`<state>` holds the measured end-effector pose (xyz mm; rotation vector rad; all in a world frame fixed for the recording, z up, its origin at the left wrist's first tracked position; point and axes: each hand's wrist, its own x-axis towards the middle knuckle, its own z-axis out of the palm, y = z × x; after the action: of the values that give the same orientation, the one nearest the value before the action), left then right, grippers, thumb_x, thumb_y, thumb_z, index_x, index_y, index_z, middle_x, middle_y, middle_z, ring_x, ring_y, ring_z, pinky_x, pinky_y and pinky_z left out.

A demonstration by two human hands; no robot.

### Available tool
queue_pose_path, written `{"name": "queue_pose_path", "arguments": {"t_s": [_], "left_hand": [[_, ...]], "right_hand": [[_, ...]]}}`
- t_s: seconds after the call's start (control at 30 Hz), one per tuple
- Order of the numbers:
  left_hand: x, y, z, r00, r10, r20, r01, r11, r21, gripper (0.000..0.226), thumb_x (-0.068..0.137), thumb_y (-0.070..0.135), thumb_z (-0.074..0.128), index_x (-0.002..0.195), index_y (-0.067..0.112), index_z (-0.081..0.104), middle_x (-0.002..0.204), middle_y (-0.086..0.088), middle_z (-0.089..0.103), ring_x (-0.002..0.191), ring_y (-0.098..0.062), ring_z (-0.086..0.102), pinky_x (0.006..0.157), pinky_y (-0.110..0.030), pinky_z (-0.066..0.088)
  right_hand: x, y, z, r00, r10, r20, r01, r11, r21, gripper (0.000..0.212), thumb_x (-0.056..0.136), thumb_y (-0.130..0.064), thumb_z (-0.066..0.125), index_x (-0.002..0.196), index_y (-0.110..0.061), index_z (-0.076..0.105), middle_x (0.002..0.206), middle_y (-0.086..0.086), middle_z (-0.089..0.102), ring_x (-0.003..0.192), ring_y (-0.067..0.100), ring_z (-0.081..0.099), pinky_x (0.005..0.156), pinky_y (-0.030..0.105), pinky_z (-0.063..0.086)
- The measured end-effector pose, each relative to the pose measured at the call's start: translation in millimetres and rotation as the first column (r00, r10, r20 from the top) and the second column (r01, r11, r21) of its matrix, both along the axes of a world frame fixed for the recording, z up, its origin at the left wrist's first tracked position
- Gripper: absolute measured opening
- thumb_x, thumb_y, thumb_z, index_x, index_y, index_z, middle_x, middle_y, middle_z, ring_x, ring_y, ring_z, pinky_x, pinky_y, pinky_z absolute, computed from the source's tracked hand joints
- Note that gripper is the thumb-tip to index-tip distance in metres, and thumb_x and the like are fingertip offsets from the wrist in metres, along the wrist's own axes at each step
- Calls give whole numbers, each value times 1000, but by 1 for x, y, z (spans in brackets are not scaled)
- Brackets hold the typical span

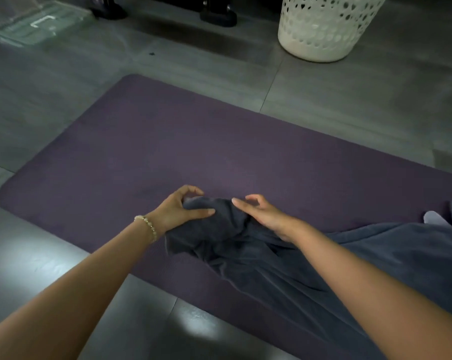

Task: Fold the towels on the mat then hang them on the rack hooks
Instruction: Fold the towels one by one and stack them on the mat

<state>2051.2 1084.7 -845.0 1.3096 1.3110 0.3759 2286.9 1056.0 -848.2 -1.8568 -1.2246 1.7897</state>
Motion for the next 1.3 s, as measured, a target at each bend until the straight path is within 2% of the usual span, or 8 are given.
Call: {"name": "queue_pose_path", "arguments": {"t_s": [0.1, 0.3, 0.4, 0.47, 0.6, 0.8, 1.0, 1.3], "left_hand": [[-22, 5, 13, 999, -51, 0, 50, 986, -162, 55, 61, 57, 80, 107, 31, 64, 108, 5, 68, 100, -12, 66, 91, -31, 52], [-74, 5, 21, 985, -167, -51, 129, 894, -429, 72, 66, 72, 65, 120, 25, 63, 116, 4, 68, 106, -16, 65, 102, -35, 45], [-76, 20, 15, 985, 159, 65, -117, 901, -419, 60, 79, 68, 54, 112, 20, 67, 107, 0, 72, 102, -15, 65, 93, -29, 46], [-82, 34, 9, 854, 502, 132, -405, 804, -436, 48, 89, 59, 48, 97, 14, 63, 85, 0, 70, 75, -13, 61, 68, -23, 48], [-102, 41, -8, 696, 715, 55, -705, 697, -133, 30, 95, 35, 53, 109, 9, 56, 86, 3, 62, 59, -9, 48, 56, -20, 44], [-82, 8, -56, 895, 410, -175, -440, 875, -199, 61, 86, 49, 61, 125, 2, 56, 108, -9, 64, 95, -26, 62, 90, -38, 50], [-62, -14, -71, 862, 395, -319, -391, 917, 79, 54, 82, 35, 71, 127, 11, 54, 109, -8, 57, 110, -26, 54, 97, -33, 43], [-76, -11, -83, 869, 383, -312, -340, 922, 183, 26, 89, 31, 63, 108, 13, 62, 95, -3, 59, 93, -24, 57, 85, -31, 45]], "right_hand": [[-12, 11, 14, 985, 168, -48, -173, 976, -136, 117, 42, -91, 61, 138, -26, 49, 143, -6, 46, 133, 15, 41, 114, 39, 30], [-35, 29, 55, 955, 296, -37, -298, 949, -101, 60, 61, -57, 77, 104, -16, 73, 99, 5, 74, 92, 19, 69, 88, 34, 54], [-48, 63, 71, 999, -4, 35, -4, 978, 208, 36, 78, -42, 73, 102, -14, 72, 91, 0, 72, 76, 8, 65, 77, 22, 49], [-49, 97, 76, 959, -284, 27, 249, 881, 403, 35, 83, -36, 72, 109, -12, 69, 89, -1, 70, 68, 1, 60, 67, 17, 47], [-33, 136, 62, 924, -383, 4, 339, 823, 455, 60, 88, -29, 66, 142, -19, 41, 141, 6, 50, 122, 14, 52, 101, 28, 44], [-29, 59, -14, 930, -217, 297, 56, 882, 468, 47, 82, -23, 74, 124, -12, 57, 126, 7, 56, 118, 19, 52, 93, 22, 38], [-65, -12, -72, 893, 165, 418, -303, 908, 288, 42, 76, -38, 77, 112, -19, 63, 94, -7, 55, 79, 8, 52, 76, 21, 43], [-110, -36, -80, 971, 184, 155, -224, 926, 304, 28, 82, -28, 74, 65, -24, 51, 56, -8, 44, 55, 8, 39, 56, 28, 34]]}}
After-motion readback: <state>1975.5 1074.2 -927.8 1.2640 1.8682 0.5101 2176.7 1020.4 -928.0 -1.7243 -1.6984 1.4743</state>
